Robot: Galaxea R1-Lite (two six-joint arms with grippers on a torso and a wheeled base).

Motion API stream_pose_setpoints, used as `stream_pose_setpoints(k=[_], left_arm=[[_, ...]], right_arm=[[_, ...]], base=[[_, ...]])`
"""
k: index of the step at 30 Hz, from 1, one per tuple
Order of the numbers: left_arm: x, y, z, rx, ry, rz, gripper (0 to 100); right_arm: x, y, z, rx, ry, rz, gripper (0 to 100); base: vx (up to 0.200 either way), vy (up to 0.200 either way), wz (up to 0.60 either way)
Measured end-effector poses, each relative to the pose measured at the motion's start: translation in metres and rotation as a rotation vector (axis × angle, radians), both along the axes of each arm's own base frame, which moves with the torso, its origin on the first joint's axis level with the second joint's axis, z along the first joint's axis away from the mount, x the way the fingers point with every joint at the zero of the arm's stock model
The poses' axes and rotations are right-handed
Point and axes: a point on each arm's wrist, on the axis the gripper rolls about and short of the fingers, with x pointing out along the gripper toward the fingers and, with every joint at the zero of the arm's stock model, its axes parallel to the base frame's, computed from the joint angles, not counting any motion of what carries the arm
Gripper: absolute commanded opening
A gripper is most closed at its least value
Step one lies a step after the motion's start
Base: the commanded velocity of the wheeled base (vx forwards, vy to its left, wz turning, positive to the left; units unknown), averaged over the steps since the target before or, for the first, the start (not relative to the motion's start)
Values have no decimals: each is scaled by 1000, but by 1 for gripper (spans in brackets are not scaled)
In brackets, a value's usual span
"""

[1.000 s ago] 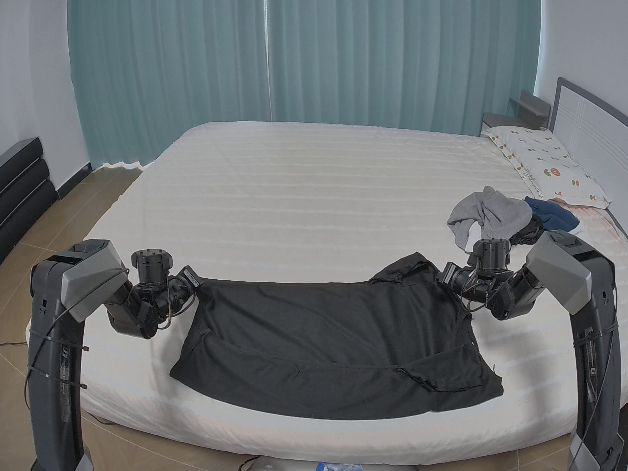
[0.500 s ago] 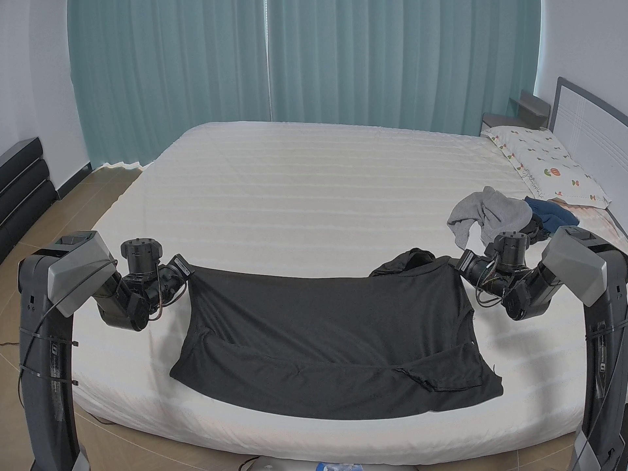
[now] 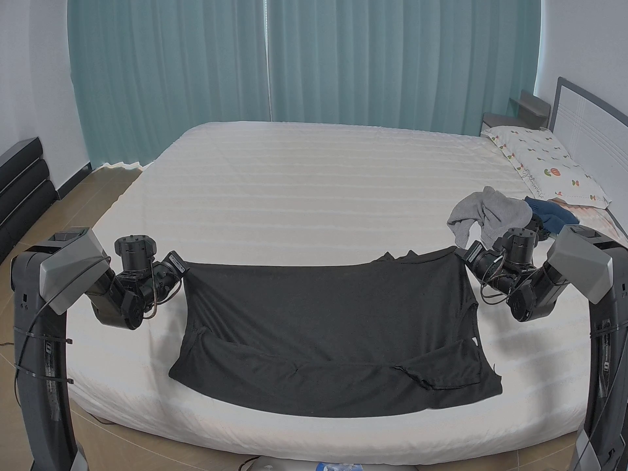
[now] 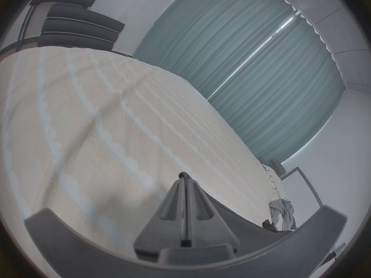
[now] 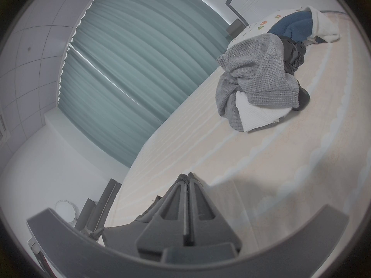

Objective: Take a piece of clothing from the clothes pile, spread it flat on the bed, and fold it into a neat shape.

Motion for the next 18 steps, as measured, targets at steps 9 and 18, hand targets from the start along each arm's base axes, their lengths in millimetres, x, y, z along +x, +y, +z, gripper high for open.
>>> stream_pose_setpoints(k=[9, 18], left_arm=[[-2, -1, 3, 2, -25, -3, 0], [-4, -3, 3, 2, -23, -8, 0]], right_arm=[[-7, -3, 9, 18, -35, -6, 0], [-12, -13, 9, 16, -24, -25, 0]], base=[[0, 0, 0], [0, 0, 0]])
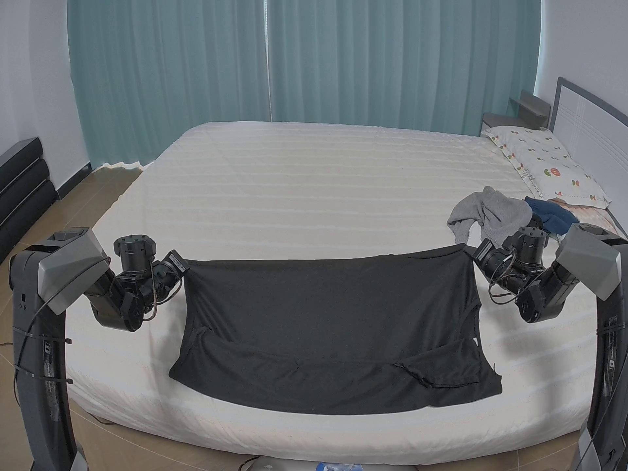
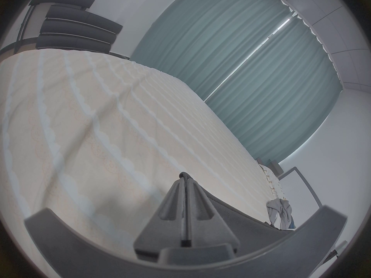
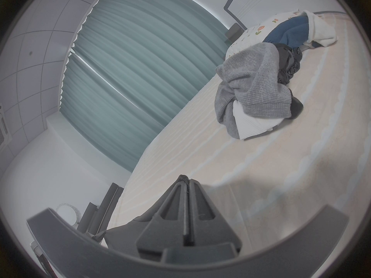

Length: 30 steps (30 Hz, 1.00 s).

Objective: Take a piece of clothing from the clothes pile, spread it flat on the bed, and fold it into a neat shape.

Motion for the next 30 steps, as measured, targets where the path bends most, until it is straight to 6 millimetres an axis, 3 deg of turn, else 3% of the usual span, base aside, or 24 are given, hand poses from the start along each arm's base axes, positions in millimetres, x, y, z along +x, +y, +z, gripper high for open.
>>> stream_pose_setpoints(k=[7, 30], left_arm=[[0, -4, -1, 0, 1, -10, 0], [-15, -6, -2, 59, -51, -33, 0]], right_arm=[[-1, -9, -2, -1, 2, -20, 0], [-20, -7, -4, -31, 10, 53, 0]], base=[[0, 0, 0], [0, 0, 0]])
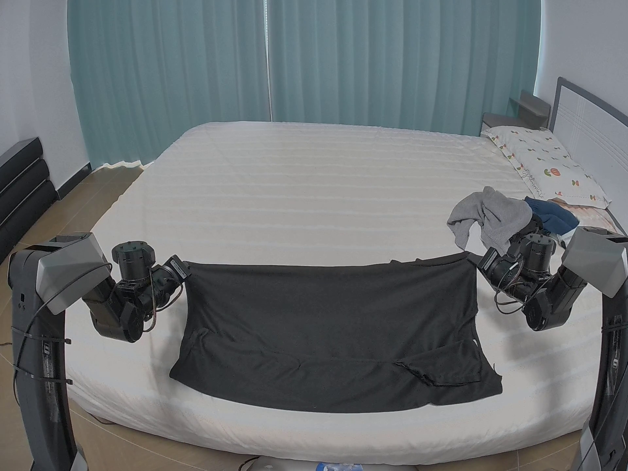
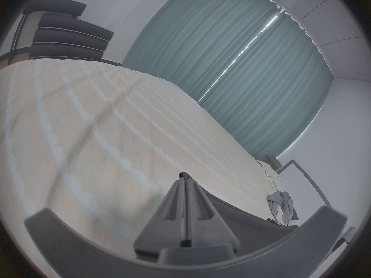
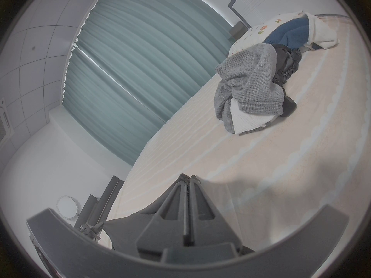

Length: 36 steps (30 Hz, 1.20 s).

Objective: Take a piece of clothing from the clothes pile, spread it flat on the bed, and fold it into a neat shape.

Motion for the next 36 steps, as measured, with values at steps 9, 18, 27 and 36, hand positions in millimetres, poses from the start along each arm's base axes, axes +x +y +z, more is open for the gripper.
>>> stream_pose_setpoints(k=[9, 18, 27, 36], left_arm=[[8, -2, -9, 8, -6, -7, 0], [-1, -2, -15, 11, 33, -6, 0], [-19, -2, -6, 61, 8, -38, 0], [-46, 0, -2, 83, -2, -76, 0]], right_arm=[[10, 11, -17, -32, -9, 18, 0], [-2, 7, -21, -35, 31, 38, 0], [-26, -3, -14, -48, 57, 68, 0], [-58, -5, -17, -85, 91, 95, 0]], base=[[0, 0, 0], [0, 0, 0], [0, 0, 0], [0, 0, 0]])
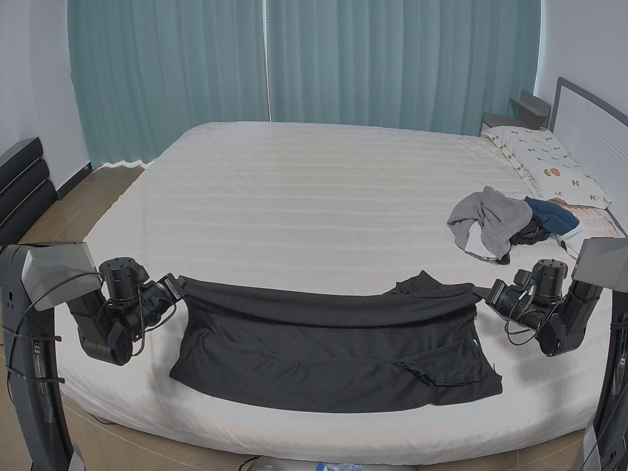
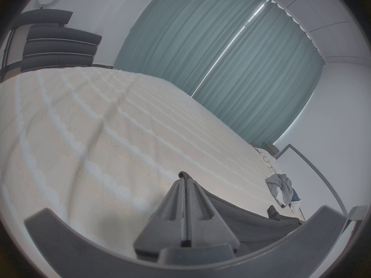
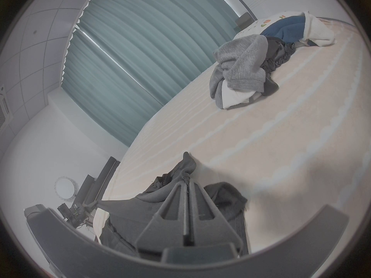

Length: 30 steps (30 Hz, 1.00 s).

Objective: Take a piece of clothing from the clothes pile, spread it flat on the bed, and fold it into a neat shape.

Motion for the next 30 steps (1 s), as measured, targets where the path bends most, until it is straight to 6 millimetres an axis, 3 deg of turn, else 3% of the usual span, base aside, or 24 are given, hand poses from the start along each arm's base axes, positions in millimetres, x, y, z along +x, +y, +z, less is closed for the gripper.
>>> stream_pose_setpoints(k=[10, 16, 22, 30], left_arm=[[-46, 2, -12, 63, 20, -28, 0], [-52, 2, -16, 68, 18, -26, 0], [-36, 2, -16, 49, -27, -14, 0], [8, 1, -8, -3, -64, 55, 0]], right_arm=[[-44, -5, -9, -52, 48, 61, 0], [-49, -4, -5, -44, -25, 55, 0], [-27, -1, -4, -61, -86, 28, 0], [21, 7, 1, -90, -171, -33, 0]], base=[[0, 0, 0], [0, 0, 0], [0, 0, 0], [0, 0, 0]])
